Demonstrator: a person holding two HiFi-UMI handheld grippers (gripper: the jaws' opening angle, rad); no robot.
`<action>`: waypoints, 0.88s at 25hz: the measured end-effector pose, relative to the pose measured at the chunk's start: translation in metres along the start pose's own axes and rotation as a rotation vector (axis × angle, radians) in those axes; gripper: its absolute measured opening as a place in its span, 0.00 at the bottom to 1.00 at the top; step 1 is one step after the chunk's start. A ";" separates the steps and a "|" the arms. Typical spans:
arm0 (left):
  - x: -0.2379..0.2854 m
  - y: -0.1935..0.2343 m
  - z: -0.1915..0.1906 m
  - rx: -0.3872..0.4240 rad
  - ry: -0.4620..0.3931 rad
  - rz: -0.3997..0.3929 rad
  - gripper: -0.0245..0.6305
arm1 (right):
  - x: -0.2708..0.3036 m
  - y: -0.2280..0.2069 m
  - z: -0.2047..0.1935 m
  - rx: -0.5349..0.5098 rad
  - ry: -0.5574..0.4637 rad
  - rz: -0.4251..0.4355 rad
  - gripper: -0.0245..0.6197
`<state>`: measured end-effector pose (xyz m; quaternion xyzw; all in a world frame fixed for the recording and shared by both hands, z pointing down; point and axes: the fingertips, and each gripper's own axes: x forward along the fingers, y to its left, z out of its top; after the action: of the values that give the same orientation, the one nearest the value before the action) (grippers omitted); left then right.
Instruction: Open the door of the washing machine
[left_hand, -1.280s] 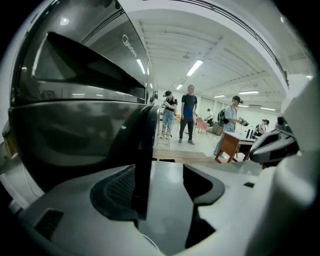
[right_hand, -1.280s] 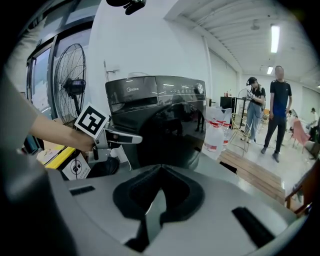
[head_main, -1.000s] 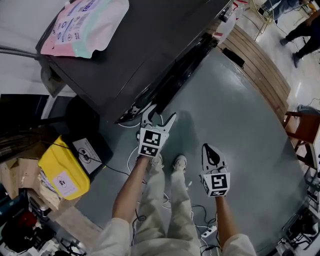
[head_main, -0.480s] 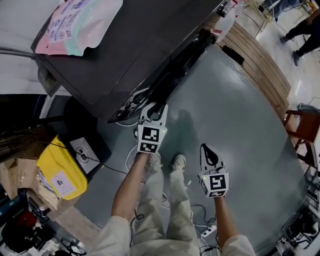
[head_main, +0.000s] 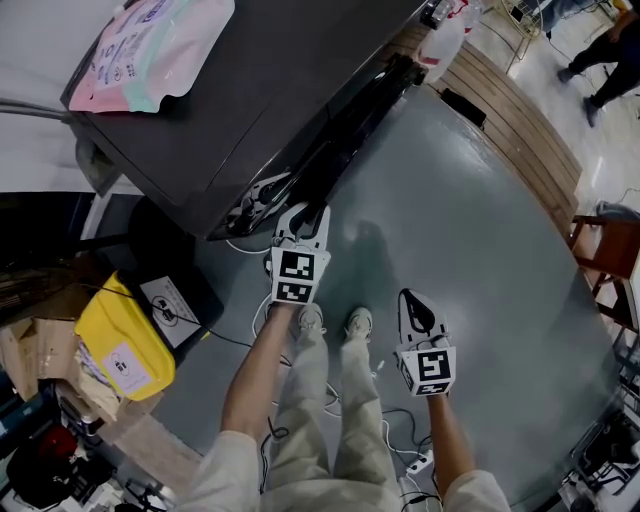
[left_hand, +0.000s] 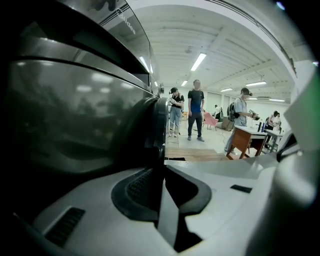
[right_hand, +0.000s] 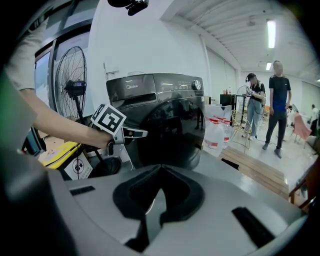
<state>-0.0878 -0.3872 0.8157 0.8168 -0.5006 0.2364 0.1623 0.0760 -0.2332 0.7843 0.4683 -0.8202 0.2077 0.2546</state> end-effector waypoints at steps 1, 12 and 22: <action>0.000 0.000 0.000 -0.001 0.000 0.004 0.13 | -0.001 0.000 -0.002 0.001 0.000 -0.001 0.04; -0.002 -0.060 -0.005 0.014 -0.004 -0.086 0.13 | -0.015 -0.006 -0.007 0.008 -0.005 -0.020 0.04; 0.010 -0.139 -0.001 0.023 0.004 -0.159 0.18 | -0.051 -0.040 -0.024 0.062 -0.025 -0.108 0.04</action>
<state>0.0399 -0.3322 0.8176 0.8552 -0.4312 0.2303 0.1722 0.1384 -0.2043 0.7763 0.5221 -0.7900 0.2129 0.2407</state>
